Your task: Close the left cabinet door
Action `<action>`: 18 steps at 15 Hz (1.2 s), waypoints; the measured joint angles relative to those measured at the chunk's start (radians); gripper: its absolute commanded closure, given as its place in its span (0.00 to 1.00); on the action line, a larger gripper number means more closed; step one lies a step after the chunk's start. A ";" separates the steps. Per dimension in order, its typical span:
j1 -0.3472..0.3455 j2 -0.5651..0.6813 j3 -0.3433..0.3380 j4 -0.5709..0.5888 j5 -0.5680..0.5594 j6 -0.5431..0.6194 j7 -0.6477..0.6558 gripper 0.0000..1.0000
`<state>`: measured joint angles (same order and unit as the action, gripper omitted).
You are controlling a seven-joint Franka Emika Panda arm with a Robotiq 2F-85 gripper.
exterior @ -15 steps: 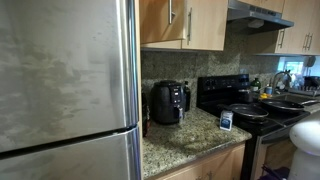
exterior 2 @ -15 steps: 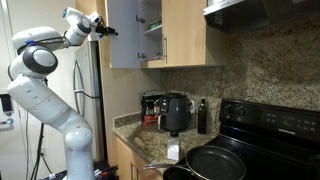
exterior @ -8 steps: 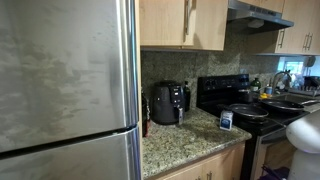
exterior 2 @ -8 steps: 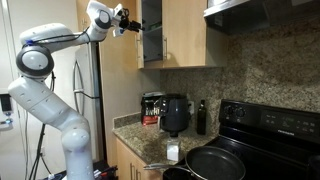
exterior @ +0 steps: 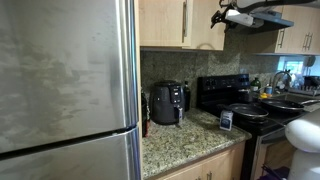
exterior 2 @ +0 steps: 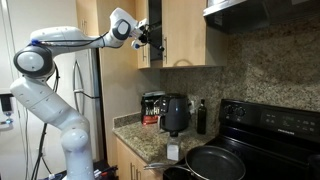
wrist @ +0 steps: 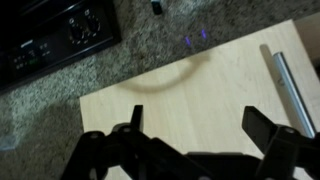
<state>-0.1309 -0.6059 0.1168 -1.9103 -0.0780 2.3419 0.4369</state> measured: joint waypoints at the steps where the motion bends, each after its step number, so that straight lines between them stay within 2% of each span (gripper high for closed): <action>1: 0.028 -0.018 -0.006 -0.029 0.047 -0.020 0.000 0.00; 4: 0.119 -0.114 -0.023 -0.110 0.193 -0.106 -0.002 0.00; 8: 0.206 -0.268 -0.035 -0.169 0.338 -0.308 -0.002 0.00; 10: 0.216 -0.300 -0.036 -0.182 0.350 -0.330 -0.001 0.00; 18: 0.216 -0.293 -0.038 -0.192 0.351 -0.331 -0.001 0.00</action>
<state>0.0849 -0.8990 0.0788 -2.1020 0.2733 2.0111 0.4362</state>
